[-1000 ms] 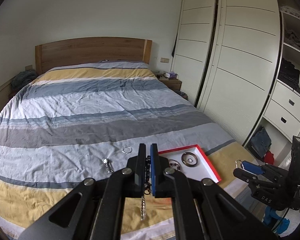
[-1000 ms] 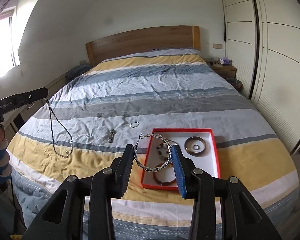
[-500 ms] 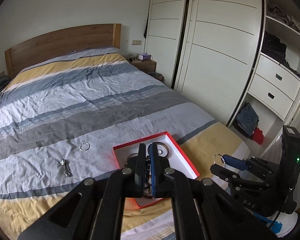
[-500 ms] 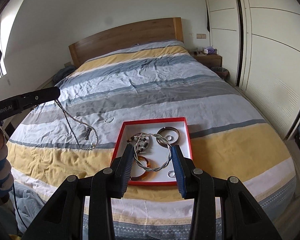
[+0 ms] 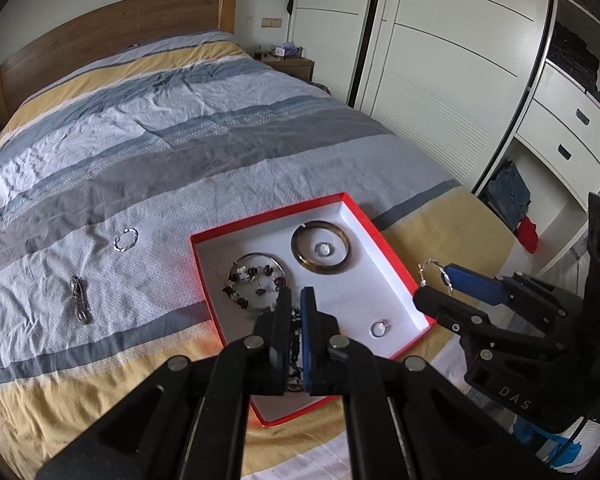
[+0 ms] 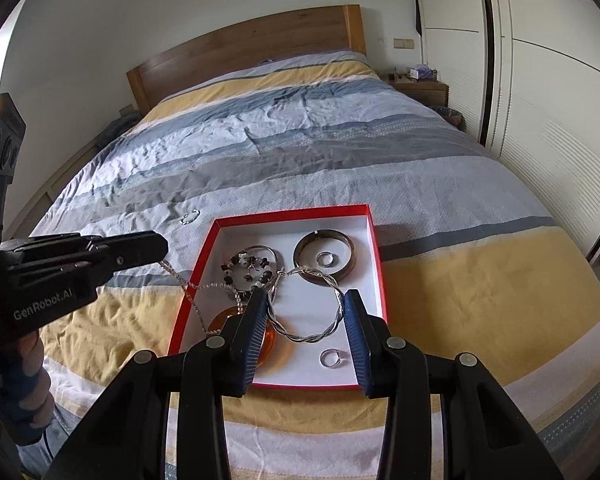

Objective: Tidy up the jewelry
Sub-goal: 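Lift and carry the silver hoop and pearl necklace over the red box, then lower into the box and open both grippers to release hoop and necklace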

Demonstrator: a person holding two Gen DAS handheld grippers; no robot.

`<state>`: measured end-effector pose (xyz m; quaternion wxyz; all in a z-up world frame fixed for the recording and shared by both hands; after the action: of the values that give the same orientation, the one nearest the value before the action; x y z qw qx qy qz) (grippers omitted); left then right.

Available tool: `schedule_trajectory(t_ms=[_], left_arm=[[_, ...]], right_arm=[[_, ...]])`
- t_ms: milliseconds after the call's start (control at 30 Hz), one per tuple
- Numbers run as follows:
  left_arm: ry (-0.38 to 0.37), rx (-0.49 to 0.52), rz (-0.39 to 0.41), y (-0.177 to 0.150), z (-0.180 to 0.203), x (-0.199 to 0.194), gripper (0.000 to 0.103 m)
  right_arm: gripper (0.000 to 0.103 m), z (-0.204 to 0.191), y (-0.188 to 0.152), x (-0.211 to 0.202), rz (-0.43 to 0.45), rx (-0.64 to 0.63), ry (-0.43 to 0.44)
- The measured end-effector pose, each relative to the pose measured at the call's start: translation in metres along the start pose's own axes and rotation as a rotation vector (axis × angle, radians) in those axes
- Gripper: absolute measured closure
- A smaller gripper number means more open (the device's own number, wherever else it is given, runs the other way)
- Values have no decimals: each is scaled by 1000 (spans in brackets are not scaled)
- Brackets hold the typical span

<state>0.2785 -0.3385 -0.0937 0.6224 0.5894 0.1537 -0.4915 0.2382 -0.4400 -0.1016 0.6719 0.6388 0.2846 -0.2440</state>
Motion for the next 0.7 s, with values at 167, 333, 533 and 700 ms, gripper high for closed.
schedule_trajectory(t_ms=[167,333,533,700], left_arm=[[0,-14,-62,-18,-9,28,99],[13,-14,-124,-42,-16,58,99],[9,-13,-170,-60,-23,80,99],[6,-24,-185,-67,-28,87,99]], right_arm=[[64,0,-7,33,-43,-9,20],[64,2,-18,64,-98,-11,28],[64,8,-33,93,-171,-33,28],[64,7,-43,105,-210,-55,29]])
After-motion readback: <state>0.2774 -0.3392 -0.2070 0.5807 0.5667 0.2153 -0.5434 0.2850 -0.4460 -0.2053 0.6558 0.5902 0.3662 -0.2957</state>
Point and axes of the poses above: each gripper's, at about its wrist camera, not at the fingertips, and x roughly the way its jaws point, z to its right, y to its top, the point moved 10 cm from there along x, roughly the way its jaws point, and after that the axes turned 13 degrees about -x, right-handed, at the moved point
